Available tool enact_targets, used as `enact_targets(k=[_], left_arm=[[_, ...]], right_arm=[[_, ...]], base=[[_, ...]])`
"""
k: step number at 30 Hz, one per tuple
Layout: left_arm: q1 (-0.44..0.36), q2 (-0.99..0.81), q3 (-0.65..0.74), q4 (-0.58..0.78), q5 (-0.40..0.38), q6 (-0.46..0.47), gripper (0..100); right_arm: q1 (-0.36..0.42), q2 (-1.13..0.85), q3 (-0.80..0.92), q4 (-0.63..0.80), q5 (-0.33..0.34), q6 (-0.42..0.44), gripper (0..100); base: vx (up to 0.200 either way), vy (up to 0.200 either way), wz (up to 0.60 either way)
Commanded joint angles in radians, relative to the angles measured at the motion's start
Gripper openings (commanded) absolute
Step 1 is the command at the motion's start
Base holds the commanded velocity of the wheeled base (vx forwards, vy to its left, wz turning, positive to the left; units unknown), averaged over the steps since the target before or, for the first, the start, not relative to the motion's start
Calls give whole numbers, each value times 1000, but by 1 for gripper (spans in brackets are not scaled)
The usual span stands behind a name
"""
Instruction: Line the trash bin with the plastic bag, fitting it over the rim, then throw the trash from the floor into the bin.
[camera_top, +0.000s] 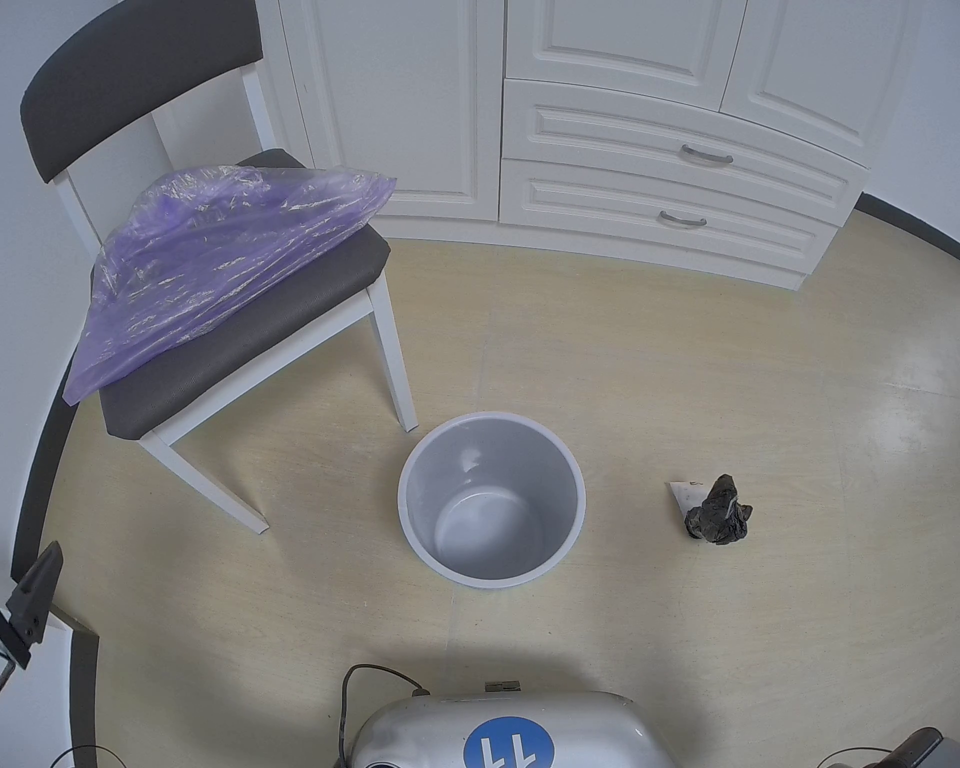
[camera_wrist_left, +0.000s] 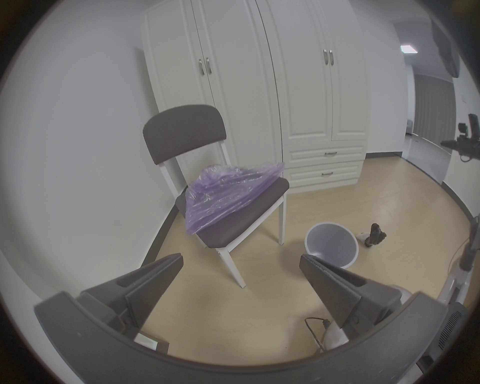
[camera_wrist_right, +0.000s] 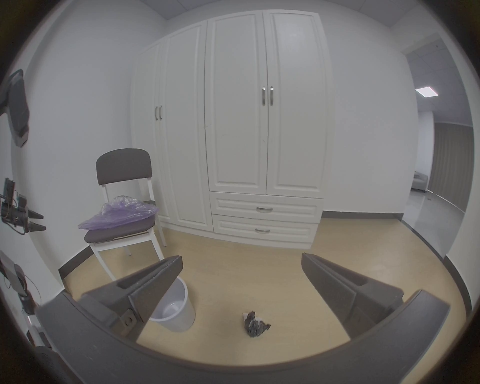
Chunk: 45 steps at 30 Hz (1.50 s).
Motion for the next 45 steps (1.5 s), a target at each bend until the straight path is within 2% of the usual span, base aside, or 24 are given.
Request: enact_targets(k=[1, 5, 11, 14, 17, 21, 26, 27, 31, 32, 35, 36, 39, 41, 45], left_arm=[[11, 177, -74, -2, 1, 5, 100], [14, 237, -140, -2, 1, -9, 100], [29, 248, -159, 4, -1, -50, 100], [29, 246, -143, 7, -1, -50, 100], [30, 272, -139, 1, -1, -50, 100], [58, 289, -145, 1, 4, -41, 100], [138, 363, -191, -4, 5, 20, 100], [185, 393, -188, -19, 1, 51, 100], [231, 441, -163, -76, -1, 60, 100], [276, 479, -153, -144, -1, 57, 100], [334, 507, -128, -225, -10, 54, 100], [360, 522, -119, -259, -24, 53, 100], [422, 554, -122, -280, -105, 51, 100], [465, 576, -128, -282, -174, 51, 100], [520, 625, -147, -285, -278, 50, 100]], right_arm=[[59, 191, -135, -7, -7, -31, 100], [93, 268, -209, -7, -8, -13, 100], [159, 349, -189, -7, -1, 44, 100], [160, 387, -196, -6, 6, 104, 100], [163, 418, -195, 13, 12, 104, 100], [183, 449, -176, 4, 87, 84, 100], [185, 547, -170, -96, 92, 96, 100], [191, 581, -140, -177, 92, 98, 100], [240, 631, -81, -277, 88, 87, 100], [277, 688, -75, -338, 61, 96, 100], [304, 789, -94, -432, -22, 141, 100], [341, 846, -109, -506, -85, 188, 100], [416, 946, -157, -613, -237, 245, 100], [442, 992, -183, -641, -312, 247, 100], [481, 995, -195, -624, -353, 250, 100]], base=[[0, 0, 0], [0, 0, 0], [0, 0, 0], [0, 0, 0], [0, 0, 0], [0, 0, 0], [0, 0, 0], [0, 0, 0], [0, 0, 0], [0, 0, 0], [0, 0, 0], [0, 0, 0], [0, 0, 0], [0, 0, 0], [0, 0, 0]])
